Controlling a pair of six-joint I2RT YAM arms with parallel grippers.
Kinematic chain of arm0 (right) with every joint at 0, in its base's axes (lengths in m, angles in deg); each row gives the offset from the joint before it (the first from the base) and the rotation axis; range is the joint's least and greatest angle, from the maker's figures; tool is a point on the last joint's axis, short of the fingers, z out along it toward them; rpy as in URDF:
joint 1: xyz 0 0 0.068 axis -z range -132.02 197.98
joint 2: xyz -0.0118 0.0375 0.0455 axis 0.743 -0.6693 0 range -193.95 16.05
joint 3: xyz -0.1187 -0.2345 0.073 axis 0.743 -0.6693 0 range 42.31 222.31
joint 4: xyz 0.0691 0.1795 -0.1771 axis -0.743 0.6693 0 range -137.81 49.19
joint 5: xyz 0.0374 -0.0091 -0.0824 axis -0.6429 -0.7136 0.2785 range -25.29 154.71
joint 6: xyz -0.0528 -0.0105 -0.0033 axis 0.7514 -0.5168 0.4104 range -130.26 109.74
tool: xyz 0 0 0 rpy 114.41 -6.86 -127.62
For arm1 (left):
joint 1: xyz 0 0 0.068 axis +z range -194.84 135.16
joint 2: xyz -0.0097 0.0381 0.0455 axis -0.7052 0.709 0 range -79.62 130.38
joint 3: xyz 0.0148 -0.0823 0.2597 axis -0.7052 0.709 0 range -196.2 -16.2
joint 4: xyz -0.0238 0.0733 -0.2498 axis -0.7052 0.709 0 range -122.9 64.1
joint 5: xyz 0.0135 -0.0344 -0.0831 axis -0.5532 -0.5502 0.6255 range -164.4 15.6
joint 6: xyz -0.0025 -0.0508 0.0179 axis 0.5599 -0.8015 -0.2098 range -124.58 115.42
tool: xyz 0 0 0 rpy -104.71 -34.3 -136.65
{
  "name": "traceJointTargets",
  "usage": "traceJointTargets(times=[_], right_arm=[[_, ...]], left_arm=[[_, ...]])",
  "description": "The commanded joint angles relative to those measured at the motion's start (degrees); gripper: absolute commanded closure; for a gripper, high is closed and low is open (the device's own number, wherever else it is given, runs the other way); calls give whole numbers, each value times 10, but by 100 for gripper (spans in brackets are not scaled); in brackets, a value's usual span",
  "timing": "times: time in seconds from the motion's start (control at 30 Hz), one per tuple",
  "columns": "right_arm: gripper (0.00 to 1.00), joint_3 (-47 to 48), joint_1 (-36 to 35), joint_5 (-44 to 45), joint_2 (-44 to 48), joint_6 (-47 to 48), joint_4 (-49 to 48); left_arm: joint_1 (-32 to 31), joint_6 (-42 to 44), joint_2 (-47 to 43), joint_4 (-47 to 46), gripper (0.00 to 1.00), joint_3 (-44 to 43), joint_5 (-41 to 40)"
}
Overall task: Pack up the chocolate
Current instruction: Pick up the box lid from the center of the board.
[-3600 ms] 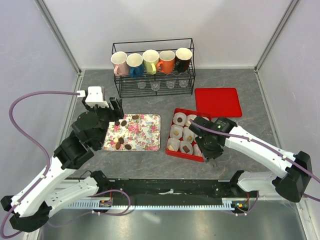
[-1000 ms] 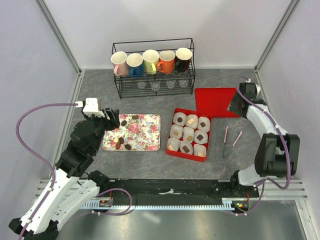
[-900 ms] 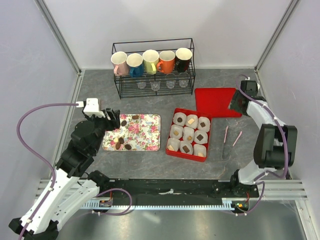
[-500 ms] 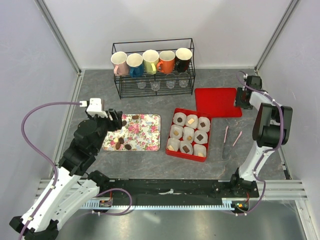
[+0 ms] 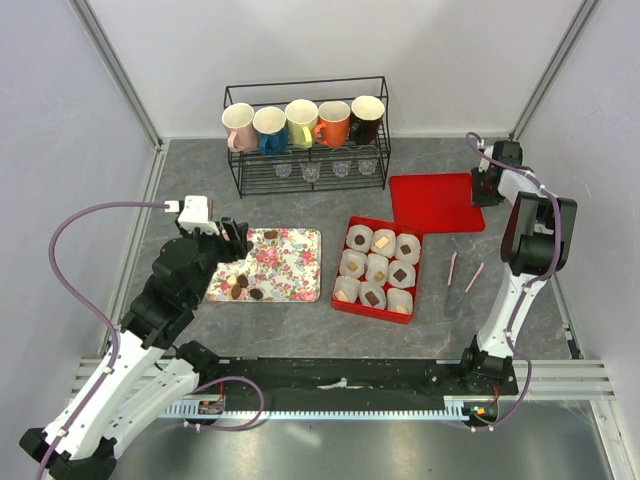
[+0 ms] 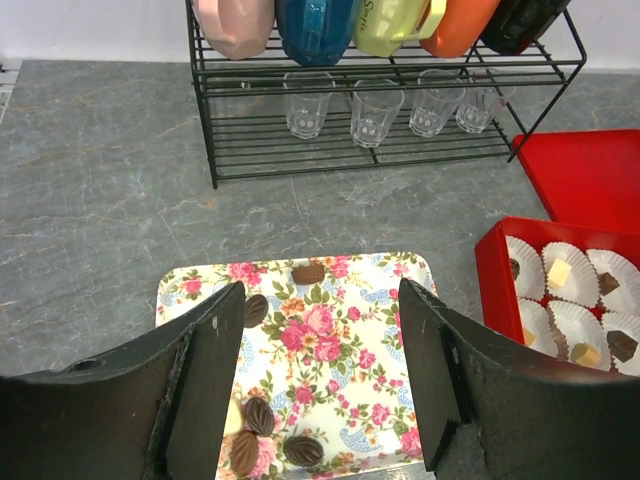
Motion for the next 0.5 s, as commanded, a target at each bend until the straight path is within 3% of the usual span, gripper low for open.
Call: traceJointTargets(times=[0.0,0.13,0.23,0.47], right_arm=[[71,23,5,1,-40,8,61],[91,24,37,2,-33,-52,76],[97,-2,63,3,-7,-98,62],[97,-60,74,84,51,-117,92]], left_arm=[[-4,-16,5,-27,31,4,9],[-5,-16,8,-27,31,4,10],[-5,-16,9,-26,31,4,12],[-5,-17,5,-28,31,6,14]])
